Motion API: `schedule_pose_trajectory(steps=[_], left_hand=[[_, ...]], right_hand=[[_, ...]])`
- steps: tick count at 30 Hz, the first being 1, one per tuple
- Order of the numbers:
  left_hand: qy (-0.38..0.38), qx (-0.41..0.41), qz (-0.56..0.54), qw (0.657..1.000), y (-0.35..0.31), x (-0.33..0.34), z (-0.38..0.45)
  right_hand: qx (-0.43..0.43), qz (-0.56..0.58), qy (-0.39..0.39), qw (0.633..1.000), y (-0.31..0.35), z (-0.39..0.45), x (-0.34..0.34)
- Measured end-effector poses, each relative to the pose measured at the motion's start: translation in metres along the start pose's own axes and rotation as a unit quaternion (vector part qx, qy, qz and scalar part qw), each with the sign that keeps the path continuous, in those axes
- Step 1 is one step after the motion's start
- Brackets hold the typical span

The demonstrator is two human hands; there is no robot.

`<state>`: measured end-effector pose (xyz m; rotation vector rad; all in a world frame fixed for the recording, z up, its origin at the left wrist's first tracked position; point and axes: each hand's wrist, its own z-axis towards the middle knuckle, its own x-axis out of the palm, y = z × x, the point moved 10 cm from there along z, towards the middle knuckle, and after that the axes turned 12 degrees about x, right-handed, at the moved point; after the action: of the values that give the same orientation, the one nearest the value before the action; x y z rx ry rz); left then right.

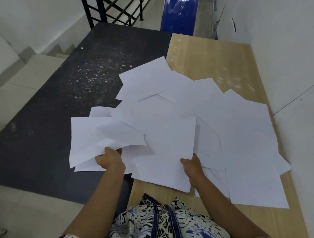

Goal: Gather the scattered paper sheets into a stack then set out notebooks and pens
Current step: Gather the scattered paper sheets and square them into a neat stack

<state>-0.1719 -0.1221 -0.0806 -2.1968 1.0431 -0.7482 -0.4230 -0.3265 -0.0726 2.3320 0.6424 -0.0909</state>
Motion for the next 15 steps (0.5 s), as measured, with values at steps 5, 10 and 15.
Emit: schedule_pose_trajectory(steps=[5,10,15], left_hand=[[0.105,-0.021,0.134,0.985,0.014,-0.018,-0.029],[0.033,0.042,0.128,0.990,-0.009,-0.051,-0.023],[0.132,0.040,0.248,0.959,-0.025,-0.050,-0.014]], right_hand=[[0.018,0.021,0.019,0.999,-0.007,-0.003,0.013],[0.014,0.044,-0.003,0.999,-0.016,-0.010,0.017],[0.027,0.035,0.018,0.999,-0.034,-0.014,0.027]])
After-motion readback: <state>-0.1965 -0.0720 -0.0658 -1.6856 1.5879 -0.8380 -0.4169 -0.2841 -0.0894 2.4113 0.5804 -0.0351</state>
